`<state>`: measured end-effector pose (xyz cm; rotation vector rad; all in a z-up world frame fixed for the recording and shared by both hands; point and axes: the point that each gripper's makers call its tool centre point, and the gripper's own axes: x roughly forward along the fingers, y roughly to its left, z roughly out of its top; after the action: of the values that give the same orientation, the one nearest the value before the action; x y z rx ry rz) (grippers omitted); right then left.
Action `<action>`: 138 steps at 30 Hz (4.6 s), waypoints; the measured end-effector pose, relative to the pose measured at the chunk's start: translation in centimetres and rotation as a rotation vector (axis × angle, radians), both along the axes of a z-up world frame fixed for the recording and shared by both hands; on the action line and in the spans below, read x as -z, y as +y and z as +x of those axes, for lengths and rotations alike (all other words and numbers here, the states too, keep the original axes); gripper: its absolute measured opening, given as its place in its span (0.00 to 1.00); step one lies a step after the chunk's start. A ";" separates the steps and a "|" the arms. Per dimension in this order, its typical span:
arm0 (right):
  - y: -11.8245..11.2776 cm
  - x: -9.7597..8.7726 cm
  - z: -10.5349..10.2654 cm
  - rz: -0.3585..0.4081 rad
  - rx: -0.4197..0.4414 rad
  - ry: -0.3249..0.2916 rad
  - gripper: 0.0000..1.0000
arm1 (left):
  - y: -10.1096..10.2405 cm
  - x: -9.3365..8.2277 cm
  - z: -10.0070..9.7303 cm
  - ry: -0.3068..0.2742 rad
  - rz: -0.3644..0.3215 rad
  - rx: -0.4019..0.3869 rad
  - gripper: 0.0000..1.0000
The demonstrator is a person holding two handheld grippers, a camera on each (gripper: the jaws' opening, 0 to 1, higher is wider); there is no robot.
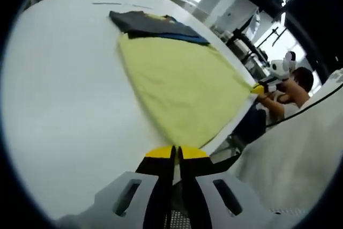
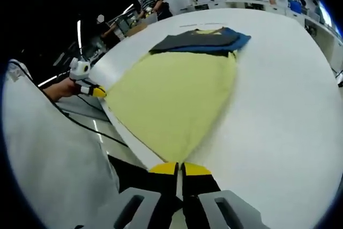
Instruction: Fold the garment on the visible template until the final outline fits inside the template.
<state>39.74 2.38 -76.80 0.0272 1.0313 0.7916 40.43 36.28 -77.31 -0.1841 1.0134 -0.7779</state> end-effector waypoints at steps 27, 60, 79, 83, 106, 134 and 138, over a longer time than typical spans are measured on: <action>-0.4 -4.9 2.8 0.010 -0.014 -0.103 0.00 | -0.5 -5.7 2.6 -0.125 -0.047 -0.028 0.01; 0.1 -10.8 12.2 0.048 0.028 -0.289 0.00 | 0.4 -11.1 10.8 -0.322 -0.050 -0.136 0.00; -0.1 -11.7 16.5 0.039 0.052 -0.323 0.00 | 0.3 -12.4 15.6 -0.372 -0.034 -0.141 0.00; -0.2 -11.7 17.4 0.032 0.055 -0.324 0.00 | 0.1 -12.5 16.6 -0.377 -0.040 -0.148 0.00; -0.1 -11.9 23.3 0.051 0.096 -0.343 0.00 | 0.2 -13.2 22.9 -0.412 -0.066 -0.241 0.00; 0.5 -14.0 29.8 0.079 0.140 -0.404 0.00 | 0.9 -15.3 29.9 -0.484 -0.062 -0.328 0.00; 0.4 -14.1 30.7 0.081 0.146 -0.408 0.00 | 0.7 -15.4 31.1 -0.490 -0.059 -0.333 0.00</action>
<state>70.43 2.79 -62.70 0.0090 0.6041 0.6699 71.55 36.96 -61.89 -0.1951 0.4786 -0.5111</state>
